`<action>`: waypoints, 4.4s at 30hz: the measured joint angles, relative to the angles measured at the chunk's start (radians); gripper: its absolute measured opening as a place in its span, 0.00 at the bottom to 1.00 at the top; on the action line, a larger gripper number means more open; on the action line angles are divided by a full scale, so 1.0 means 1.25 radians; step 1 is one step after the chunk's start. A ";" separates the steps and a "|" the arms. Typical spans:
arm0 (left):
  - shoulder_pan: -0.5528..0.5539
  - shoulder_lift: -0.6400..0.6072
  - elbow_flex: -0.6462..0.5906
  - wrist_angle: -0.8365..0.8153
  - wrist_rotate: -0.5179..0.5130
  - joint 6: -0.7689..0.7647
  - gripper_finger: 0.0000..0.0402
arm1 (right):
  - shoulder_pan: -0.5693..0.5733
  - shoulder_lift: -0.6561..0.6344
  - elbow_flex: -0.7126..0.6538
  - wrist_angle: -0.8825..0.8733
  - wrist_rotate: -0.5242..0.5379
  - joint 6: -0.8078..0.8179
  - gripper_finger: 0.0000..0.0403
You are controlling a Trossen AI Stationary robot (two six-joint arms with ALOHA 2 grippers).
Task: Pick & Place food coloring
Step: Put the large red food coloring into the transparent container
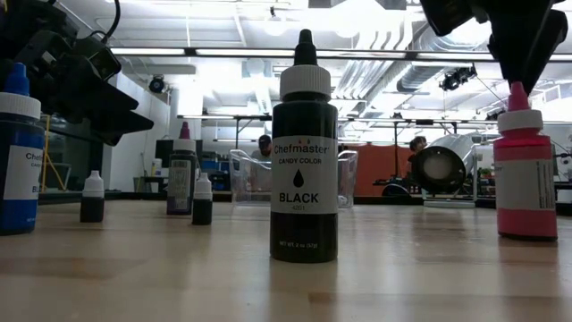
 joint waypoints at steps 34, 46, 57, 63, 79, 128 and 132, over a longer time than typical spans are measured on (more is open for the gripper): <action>0.000 0.000 0.000 0.000 0.000 0.000 0.58 | 0.016 0.120 0.013 0.095 -0.051 0.116 0.68; 0.000 0.000 0.000 0.000 0.000 0.000 0.58 | 0.023 0.135 0.014 0.100 -0.057 0.188 0.68; 0.000 0.000 0.000 0.000 0.000 0.000 0.58 | 0.023 0.141 0.014 0.107 -0.053 0.192 0.65; 0.000 0.000 0.000 0.000 0.000 0.000 0.58 | 0.022 0.141 0.014 0.111 -0.048 0.191 0.55; 0.000 0.000 0.000 0.000 0.000 0.000 0.58 | 0.022 0.141 0.014 0.114 -0.071 0.181 0.35; 0.000 0.000 0.000 0.000 0.000 0.000 0.58 | -0.157 0.141 0.475 -0.152 0.085 -0.162 0.26; 0.000 0.000 0.000 0.000 0.000 0.000 0.58 | -0.217 0.141 0.548 -0.151 0.117 -0.263 0.26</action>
